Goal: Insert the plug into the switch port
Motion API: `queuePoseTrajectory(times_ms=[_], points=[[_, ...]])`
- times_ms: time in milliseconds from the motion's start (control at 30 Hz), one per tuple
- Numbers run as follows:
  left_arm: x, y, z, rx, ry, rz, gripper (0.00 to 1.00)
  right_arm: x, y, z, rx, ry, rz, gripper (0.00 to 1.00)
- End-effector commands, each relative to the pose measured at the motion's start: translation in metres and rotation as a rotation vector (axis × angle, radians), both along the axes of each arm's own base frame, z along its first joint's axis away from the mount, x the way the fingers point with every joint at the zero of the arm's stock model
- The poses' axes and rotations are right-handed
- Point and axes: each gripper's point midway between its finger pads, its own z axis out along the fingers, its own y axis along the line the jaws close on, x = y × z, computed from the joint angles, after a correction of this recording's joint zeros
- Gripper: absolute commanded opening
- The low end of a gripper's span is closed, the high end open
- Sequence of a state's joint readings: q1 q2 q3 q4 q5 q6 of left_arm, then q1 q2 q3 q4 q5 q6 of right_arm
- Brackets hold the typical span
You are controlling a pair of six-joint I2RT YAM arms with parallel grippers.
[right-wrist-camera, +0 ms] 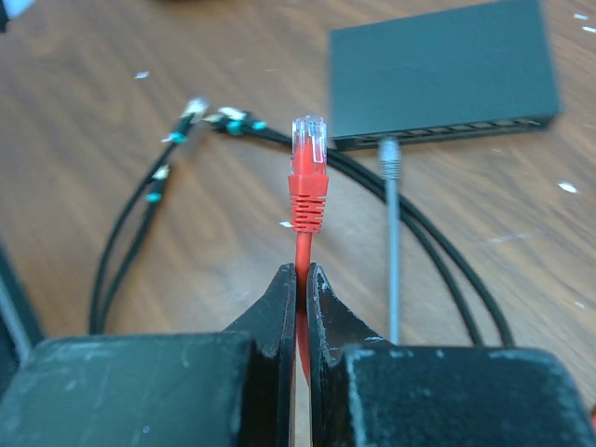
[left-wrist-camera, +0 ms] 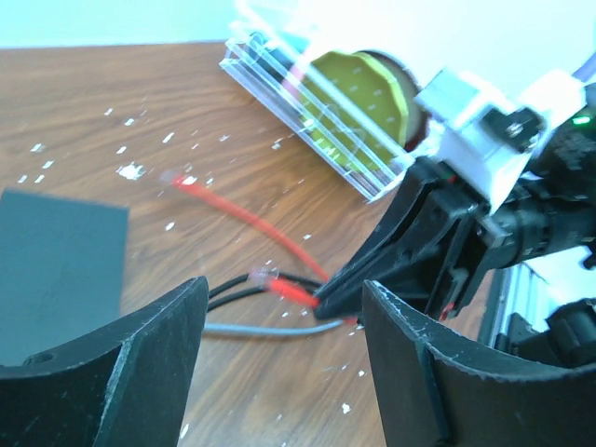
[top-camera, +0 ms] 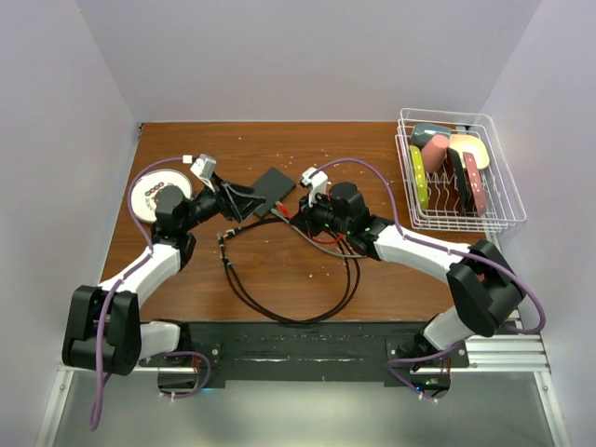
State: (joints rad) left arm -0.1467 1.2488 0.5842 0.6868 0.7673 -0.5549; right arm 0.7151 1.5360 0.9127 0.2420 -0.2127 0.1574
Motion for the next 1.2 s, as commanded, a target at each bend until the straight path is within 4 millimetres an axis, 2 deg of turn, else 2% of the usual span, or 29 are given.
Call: queuePoseTrajectory(times_ms=[0, 100, 167, 200, 267, 433, 633, 800, 1067, 1167], points=[[-0.018, -0.009, 0.022, -0.054, -0.105, -0.087, 0.70, -0.015, 0.015, 0.052, 0.144, -0.106, 0.126, 0.00], [-0.022, -0.013, 0.024, -0.066, -0.117, -0.125, 0.68, -0.024, 0.016, 0.064, 0.179, -0.119, 0.163, 0.00], [-0.028, -0.015, 0.018, -0.087, -0.096, -0.159, 0.67, -0.029, 0.017, 0.070, 0.195, -0.126, 0.189, 0.00], [-0.030, -0.016, 0.025, -0.100, -0.138, -0.172, 0.66, -0.032, 0.018, 0.072, 0.201, -0.129, 0.200, 0.00], [-0.035, -0.019, 0.026, -0.116, -0.144, -0.214, 0.65, -0.035, 0.018, 0.079, 0.221, -0.137, 0.212, 0.00], [-0.040, -0.024, 0.021, -0.160, -0.118, -0.261, 0.63, -0.039, 0.018, 0.085, 0.230, -0.144, 0.226, 0.00], [-0.046, -0.027, 0.027, -0.208, -0.132, -0.302, 0.59, -0.039, 0.021, 0.084, 0.234, -0.133, 0.240, 0.00], [-0.045, -0.032, 0.028, -0.208, -0.133, -0.323, 0.51, -0.041, 0.025, 0.089, 0.251, -0.135, 0.257, 0.00], [-0.043, -0.035, 0.031, -0.230, -0.137, -0.305, 0.41, -0.044, 0.032, 0.085, 0.244, -0.126, 0.290, 0.00], [-0.044, -0.038, 0.033, -0.238, -0.147, -0.315, 0.23, -0.047, 0.034, 0.083, 0.241, -0.121, 0.299, 0.00]])
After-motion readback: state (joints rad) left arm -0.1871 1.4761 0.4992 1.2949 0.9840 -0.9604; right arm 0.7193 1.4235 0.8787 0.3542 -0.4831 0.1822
